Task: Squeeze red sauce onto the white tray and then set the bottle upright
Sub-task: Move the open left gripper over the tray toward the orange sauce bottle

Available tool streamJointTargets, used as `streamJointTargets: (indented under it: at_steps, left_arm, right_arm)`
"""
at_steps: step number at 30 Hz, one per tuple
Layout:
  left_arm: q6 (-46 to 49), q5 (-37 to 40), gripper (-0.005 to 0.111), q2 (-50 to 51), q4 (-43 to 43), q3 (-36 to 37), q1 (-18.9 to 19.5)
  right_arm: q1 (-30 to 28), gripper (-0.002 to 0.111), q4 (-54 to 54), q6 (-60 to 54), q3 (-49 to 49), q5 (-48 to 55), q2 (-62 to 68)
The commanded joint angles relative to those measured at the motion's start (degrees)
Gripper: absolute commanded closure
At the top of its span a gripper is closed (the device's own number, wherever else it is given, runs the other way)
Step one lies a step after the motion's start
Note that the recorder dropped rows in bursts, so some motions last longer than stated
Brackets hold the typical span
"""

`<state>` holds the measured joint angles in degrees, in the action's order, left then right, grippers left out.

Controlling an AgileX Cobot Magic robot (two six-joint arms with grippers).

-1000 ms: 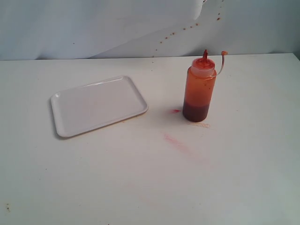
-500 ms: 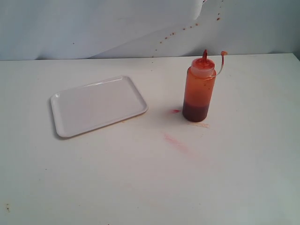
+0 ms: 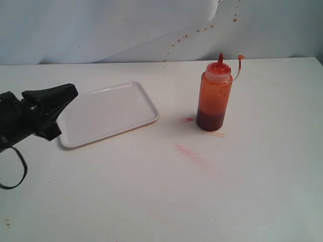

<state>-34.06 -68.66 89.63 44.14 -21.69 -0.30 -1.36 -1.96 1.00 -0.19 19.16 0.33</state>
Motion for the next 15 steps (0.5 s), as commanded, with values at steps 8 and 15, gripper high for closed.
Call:
streamJointTargets:
  at_steps: [8, 15]
  left_arm:
    - [4.6, -1.3, 0.107, 24.5, 13.6, -27.3, -0.3]
    - [4.6, -1.3, 0.107, 33.1, 18.4, -36.5, -2.3]
  right_arm:
    - [0.3, 0.108, 0.2, -0.5, 0.2, -0.1, -0.3]
    - [0.3, 0.108, 0.2, -0.5, 0.2, -0.1, -0.3]
